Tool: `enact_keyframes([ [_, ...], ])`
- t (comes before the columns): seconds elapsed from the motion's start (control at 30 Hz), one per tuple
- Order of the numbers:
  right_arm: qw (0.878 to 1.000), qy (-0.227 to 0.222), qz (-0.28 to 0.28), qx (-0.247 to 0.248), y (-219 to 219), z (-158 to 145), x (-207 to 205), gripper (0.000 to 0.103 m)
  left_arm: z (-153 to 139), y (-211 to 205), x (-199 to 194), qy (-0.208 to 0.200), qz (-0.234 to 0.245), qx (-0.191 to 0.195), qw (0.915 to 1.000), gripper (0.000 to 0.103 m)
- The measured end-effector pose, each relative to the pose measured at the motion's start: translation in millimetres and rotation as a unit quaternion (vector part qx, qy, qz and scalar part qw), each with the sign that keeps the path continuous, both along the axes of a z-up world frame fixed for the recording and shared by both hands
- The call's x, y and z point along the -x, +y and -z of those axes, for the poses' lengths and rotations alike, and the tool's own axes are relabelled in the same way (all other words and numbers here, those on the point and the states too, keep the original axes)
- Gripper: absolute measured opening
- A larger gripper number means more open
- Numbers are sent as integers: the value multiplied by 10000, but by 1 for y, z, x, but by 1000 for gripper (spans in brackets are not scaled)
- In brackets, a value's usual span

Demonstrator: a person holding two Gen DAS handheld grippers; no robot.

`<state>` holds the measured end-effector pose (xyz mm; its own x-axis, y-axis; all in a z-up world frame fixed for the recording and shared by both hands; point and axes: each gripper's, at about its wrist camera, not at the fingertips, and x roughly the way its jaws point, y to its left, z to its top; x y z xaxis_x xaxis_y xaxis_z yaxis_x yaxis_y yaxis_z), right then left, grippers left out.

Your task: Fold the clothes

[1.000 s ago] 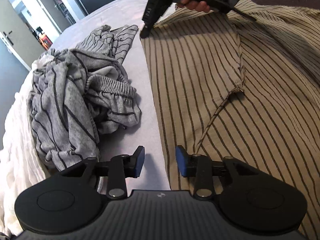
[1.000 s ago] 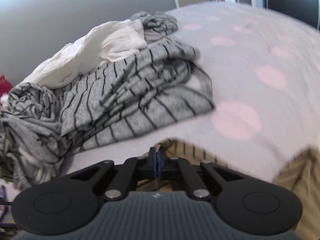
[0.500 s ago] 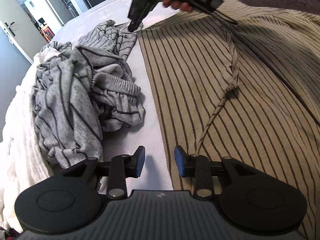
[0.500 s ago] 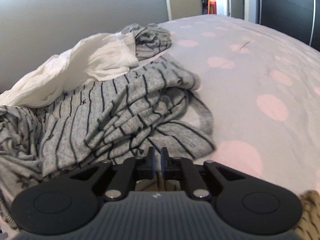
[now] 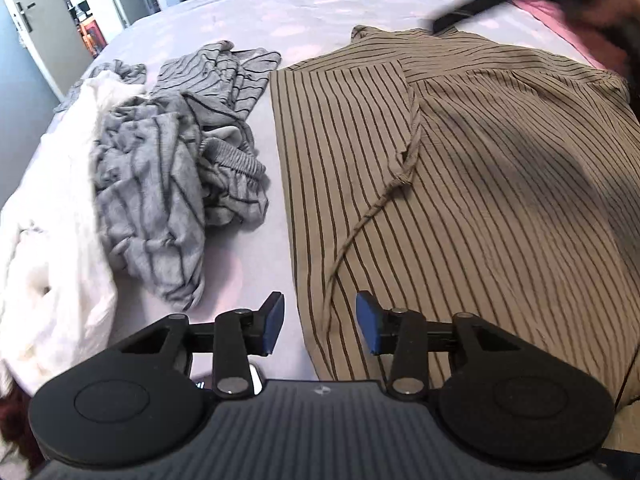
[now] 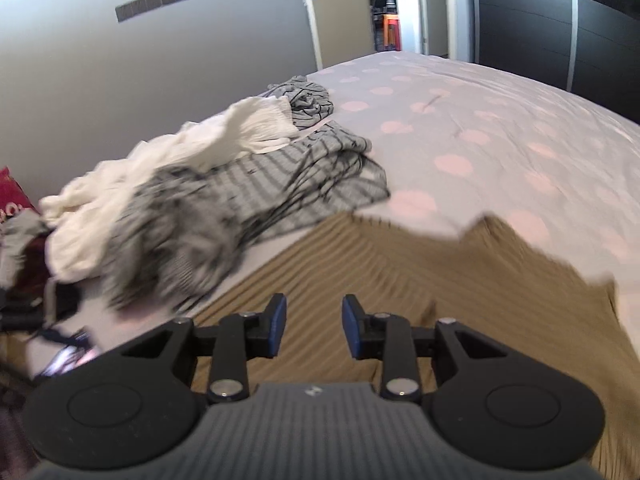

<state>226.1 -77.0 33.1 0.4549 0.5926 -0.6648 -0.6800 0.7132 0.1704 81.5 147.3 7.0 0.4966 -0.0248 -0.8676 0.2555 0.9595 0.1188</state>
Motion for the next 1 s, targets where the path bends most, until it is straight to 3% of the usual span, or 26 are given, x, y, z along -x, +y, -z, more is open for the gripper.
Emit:
enact_keyframes([
  [0.2,9990,-150,345,-227,-78,-26,122,45,9,4,43,768,94,495,9958,38],
  [0.37,9963,-249,687,-450,-125,-25,187,47,19,8,79,1459,206,943,9846,38],
  [0.47,9936,-205,864,-698,-144,-17,213,48,28,11,98,1825,203,1182,9759,38],
  [0.7,9899,-301,943,-1013,-154,-13,247,49,72,26,108,2103,-598,1445,9651,38],
  [0.83,9888,-385,989,-1052,-154,-15,251,49,76,18,108,1970,-745,1403,9674,37],
  [0.9,9878,-420,1049,-1069,-157,-16,252,49,75,13,108,1904,-746,1258,9707,28],
  [0.97,9866,-453,1138,-1075,-162,-16,253,49,69,11,110,1922,-740,1240,9707,1],
  [1.0,9862,-464,1180,-1069,-164,-17,252,49,66,12,111,1945,-735,1253,9701,1],
])
